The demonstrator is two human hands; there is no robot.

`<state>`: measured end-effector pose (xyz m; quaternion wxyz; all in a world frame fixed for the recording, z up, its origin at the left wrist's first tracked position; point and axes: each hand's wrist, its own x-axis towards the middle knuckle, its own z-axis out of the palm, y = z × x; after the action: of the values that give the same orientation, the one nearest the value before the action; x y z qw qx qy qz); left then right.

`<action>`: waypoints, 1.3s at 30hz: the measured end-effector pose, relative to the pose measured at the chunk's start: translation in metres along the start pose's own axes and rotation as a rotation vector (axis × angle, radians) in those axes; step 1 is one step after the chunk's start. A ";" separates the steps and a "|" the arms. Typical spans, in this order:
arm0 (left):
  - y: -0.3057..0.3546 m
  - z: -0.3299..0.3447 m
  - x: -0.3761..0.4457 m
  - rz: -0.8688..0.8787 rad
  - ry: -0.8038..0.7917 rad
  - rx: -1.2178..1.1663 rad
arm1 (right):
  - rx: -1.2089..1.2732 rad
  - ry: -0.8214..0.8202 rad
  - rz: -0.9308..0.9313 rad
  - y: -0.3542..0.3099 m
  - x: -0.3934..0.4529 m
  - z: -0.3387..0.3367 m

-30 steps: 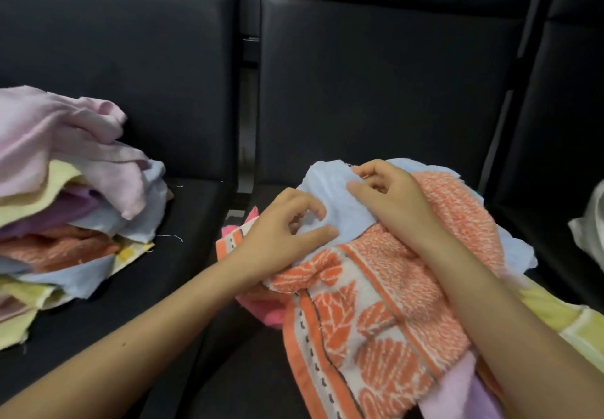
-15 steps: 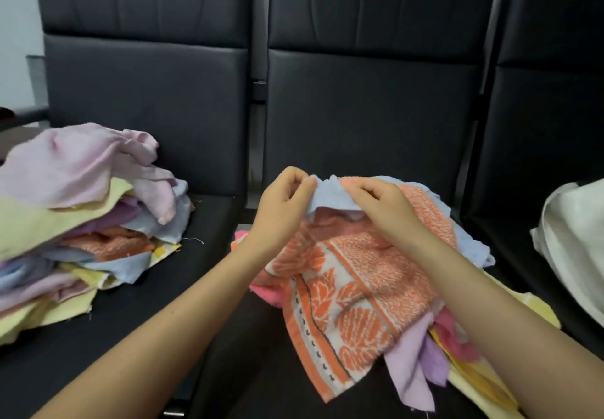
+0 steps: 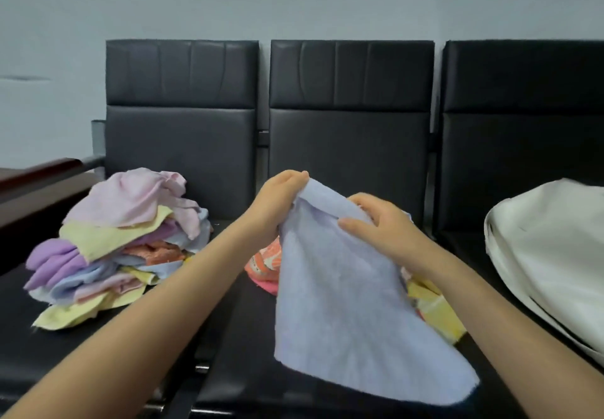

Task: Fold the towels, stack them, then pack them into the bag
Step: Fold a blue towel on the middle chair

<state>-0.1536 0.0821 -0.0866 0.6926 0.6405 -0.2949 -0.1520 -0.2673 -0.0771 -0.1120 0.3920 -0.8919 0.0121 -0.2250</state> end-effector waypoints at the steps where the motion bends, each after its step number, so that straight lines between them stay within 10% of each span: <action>1: -0.002 -0.001 -0.003 -0.006 -0.002 0.068 | -0.041 -0.007 -0.009 0.002 -0.005 -0.003; 10: -0.078 -0.020 -0.030 0.112 -0.287 1.017 | -0.366 -0.256 0.273 0.043 -0.055 0.000; 26: -0.106 -0.030 -0.037 -0.025 0.111 0.666 | 0.311 0.202 0.514 0.068 -0.057 0.023; 39: -0.137 -0.064 -0.006 0.120 -0.169 0.714 | 0.179 0.300 0.359 0.107 -0.025 0.059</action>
<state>-0.0962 0.1183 -0.2218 0.4063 0.8087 -0.4223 -0.0510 -0.2491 -0.1055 -0.2318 0.4969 -0.7938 0.2087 -0.2819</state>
